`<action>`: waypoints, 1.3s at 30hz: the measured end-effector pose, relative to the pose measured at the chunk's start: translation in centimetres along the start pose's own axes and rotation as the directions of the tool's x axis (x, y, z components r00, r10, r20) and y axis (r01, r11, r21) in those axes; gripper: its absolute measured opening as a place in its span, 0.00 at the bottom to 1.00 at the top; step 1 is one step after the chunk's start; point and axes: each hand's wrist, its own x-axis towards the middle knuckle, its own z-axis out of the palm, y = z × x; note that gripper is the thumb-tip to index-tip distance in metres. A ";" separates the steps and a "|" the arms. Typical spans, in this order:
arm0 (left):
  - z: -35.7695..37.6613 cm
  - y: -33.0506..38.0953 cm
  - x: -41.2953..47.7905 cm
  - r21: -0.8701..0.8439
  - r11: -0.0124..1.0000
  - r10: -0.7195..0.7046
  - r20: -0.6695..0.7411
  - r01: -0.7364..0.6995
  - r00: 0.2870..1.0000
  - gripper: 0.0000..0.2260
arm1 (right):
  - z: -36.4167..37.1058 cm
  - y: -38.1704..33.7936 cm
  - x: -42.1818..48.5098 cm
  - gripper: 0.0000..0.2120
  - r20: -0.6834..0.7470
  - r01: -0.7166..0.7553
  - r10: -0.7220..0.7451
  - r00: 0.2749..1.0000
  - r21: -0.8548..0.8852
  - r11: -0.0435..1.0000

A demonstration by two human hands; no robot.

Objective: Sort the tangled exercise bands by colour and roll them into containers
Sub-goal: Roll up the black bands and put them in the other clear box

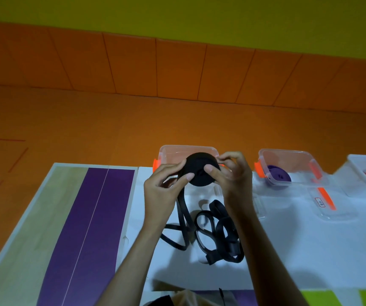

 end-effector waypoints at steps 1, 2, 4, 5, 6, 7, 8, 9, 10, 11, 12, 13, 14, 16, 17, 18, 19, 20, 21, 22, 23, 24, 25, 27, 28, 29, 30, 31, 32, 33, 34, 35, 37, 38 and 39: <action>-0.2 0.0 0.2 0.004 1.000 0.012 0.010 -0.012 1.000 0.15 | 0.0 0.1 0.0 0.17 0.032 -0.006 0.005 0.999 0.009 1.000; -0.2 0.1 0.3 0.015 0.999 0.029 0.022 -0.029 0.999 0.15 | -0.2 0.3 0.1 0.18 0.058 -0.017 0.017 0.998 -0.004 1.000; -0.1 0.5 0.6 0.012 0.999 0.034 0.012 -0.034 0.999 0.13 | -0.4 0.5 0.3 0.20 0.073 -0.028 0.032 0.997 -0.055 0.998; 0.0 0.6 0.6 -0.004 1.000 0.023 -0.005 -0.023 1.000 0.13 | -0.4 0.6 0.3 0.21 0.060 -0.030 0.034 0.998 -0.059 0.998; 0.1 0.5 0.5 -0.011 1.000 0.016 -0.018 -0.016 1.000 0.12 | -0.3 0.5 0.3 0.20 0.036 -0.030 0.032 0.999 -0.044 0.999; 0.2 0.4 0.4 -0.015 1.000 0.009 -0.024 -0.009 1.000 0.11 | -0.1 0.3 0.2 0.18 0.017 -0.027 0.027 0.999 -0.018 0.999; 0.2 0.2 0.2 -0.023 1.000 -0.002 -0.023 0.001 1.000 0.11 | 0.1 0.1 0.2 0.17 0.017 -0.027 0.027 1.000 0.004 1.000; 0.0 0.0 0.1 -0.034 0.999 -0.013 -0.017 0.013 1.000 0.12 | 0.2 -0.2 0.1 0.16 0.037 -0.024 0.023 0.999 0.016 1.000; -0.1 0.0 0.2 -0.034 0.999 -0.014 -0.008 0.014 1.000 0.12 | 0.2 -0.4 0.1 0.16 0.067 -0.025 0.024 0.997 0.023 0.999; -0.3 0.1 0.4 -0.027 1.000 -0.007 0.007 0.008 1.000 0.12 | 0.1 -0.4 0.0 0.17 0.093 -0.026 0.023 0.995 0.027 0.999; -0.3 0.3 0.5 -0.021 1.000 0.005 0.024 -0.005 1.000 0.11 | 0.0 -0.4 0.0 0.18 0.104 -0.032 0.028 0.994 0.032 0.999; -0.3 0.5 0.6 -0.018 1.000 0.017 0.041 -0.016 0.999 0.11 | -0.2 -0.3 0.1 0.18 0.101 -0.038 0.034 0.994 0.041 0.998; -0.1 0.7 0.6 -0.019 1.000 0.024 0.048 -0.023 0.999 0.11 | -0.3 -0.3 0.2 0.19 0.087 -0.045 0.040 0.995 0.052 0.998; 0.4 0.9 0.4 -0.036 0.999 0.016 0.028 -0.015 0.999 0.11 | -0.2 -0.1 0.2 0.18 0.031 -0.035 0.033 0.999 0.062 0.997; 0.6 0.7 0.2 -0.041 0.999 0.008 0.010 -0.008 1.000 0.12 | 0.0 -0.1 0.2 0.17 -0.002 -0.025 0.025 1.000 0.070 0.997; 0.6 0.4 0.1 -0.040 0.999 0.001 -0.006 -0.002 1.000 0.13 | 0.3 -0.1 0.1 0.16 -0.022 -0.013 0.016 1.000 0.088 0.996; 0.6 0.2 0.1 -0.034 0.999 -0.005 -0.015 0.005 1.000 0.14 | 0.5 -0.1 0.1 0.15 -0.022 0.000 0.002 1.000 0.102 0.995; 0.4 0.0 0.2 -0.023 1.000 -0.005 -0.019 0.005 1.000 0.14 | 0.6 -0.1 0.0 0.15 0.000 0.004 -0.004 1.000 0.107 0.994; 0.2 -0.2 0.4 -0.014 1.000 0.002 -0.014 -0.003 1.000 0.14 | 0.6 0.0 -0.1 0.16 0.034 0.003 -0.006 0.999 0.104 0.995; 0.1 -0.2 0.6 -0.002 1.000 0.016 0.000 -0.016 1.000 0.14 | 0.5 0.1 -0.2 0.16 0.064 -0.001 -0.005 0.998 0.098 0.995; 0.0 -0.1 0.7 0.013 0.999 0.029 0.018 -0.029 0.999 0.13 | 0.4 0.1 -0.2 0.18 0.081 -0.006 -0.001 0.997 0.095 0.995; 0.0 0.2 0.9 0.032 0.999 0.041 0.038 -0.042 0.998 0.13 | 0.4 0.1 -0.2 0.19 0.080 -0.008 0.000 0.997 0.095 0.995; 0.1 0.3 0.9 0.047 0.998 0.047 0.056 -0.049 0.997 0.13 | 0.4 0.1 -0.2 0.19 0.064 -0.005 -0.001 0.998 0.091 0.996; 0.3 0.5 1.0 0.045 0.998 0.037 0.063 -0.040 0.997 0.12 | 0.6 0.0 -0.1 0.18 0.024 0.020 -0.022 0.999 0.083 0.996; 0.3 0.6 0.9 0.031 0.999 0.022 0.056 -0.024 0.998 0.12 | 0.7 -0.1 -0.2 0.16 0.004 0.035 -0.035 0.999 0.079 0.996; 0.4 0.6 0.9 0.015 1.000 0.008 0.051 -0.009 0.999 0.13 | 0.8 0.0 -0.2 0.14 -0.020 0.044 -0.043 0.999 0.079 0.996; 0.3 0.6 0.8 0.006 1.000 0.004 0.049 -0.005 0.999 0.13 | 1.0 0.0 -0.4 0.13 -0.045 0.040 -0.036 0.998 0.089 0.995; 0.2 0.5 0.8 0.006 1.000 0.006 0.049 -0.006 0.999 0.12 | 1.0 0.0 -0.5 0.13 -0.062 0.024 -0.017 0.998 0.110 0.994; 0.0 0.5 0.7 0.011 1.000 0.008 0.046 -0.008 0.999 0.12 | 1.0 0.1 -0.6 0.13 -0.064 0.005 0.003 0.998 0.124 0.992; -0.2 0.4 0.7 0.014 1.000 0.007 0.045 -0.008 0.999 0.11 | 0.9 0.1 -0.7 0.12 -0.052 -0.017 0.023 0.998 0.119 0.993; -0.4 0.4 0.6 0.012 1.000 0.006 0.047 -0.007 0.999 0.10 | 0.7 0.2 -0.7 0.13 -0.028 -0.036 0.039 0.999 0.096 0.995; -0.6 0.4 0.7 0.007 1.000 0.014 0.052 -0.015 0.999 0.09 | 0.4 0.3 -0.6 0.13 -0.002 -0.050 0.051 0.999 0.069 0.996; -0.7 0.4 0.8 0.020 0.998 0.057 0.048 -0.058 0.997 0.08 | 0.0 0.1 -0.2 0.14 0.047 -0.042 0.042 0.998 -0.004 0.999; -0.7 0.3 0.9 0.030 0.997 0.071 0.043 -0.073 0.997 0.08 | 0.0 -0.2 0.1 0.14 0.055 -0.016 0.018 0.998 -0.041 0.999; -0.7 0.2 0.9 0.033 0.997 0.071 0.040 -0.072 0.997 0.09 | -0.1 -0.5 0.3 0.14 0.051 0.015 -0.012 0.999 -0.049 0.999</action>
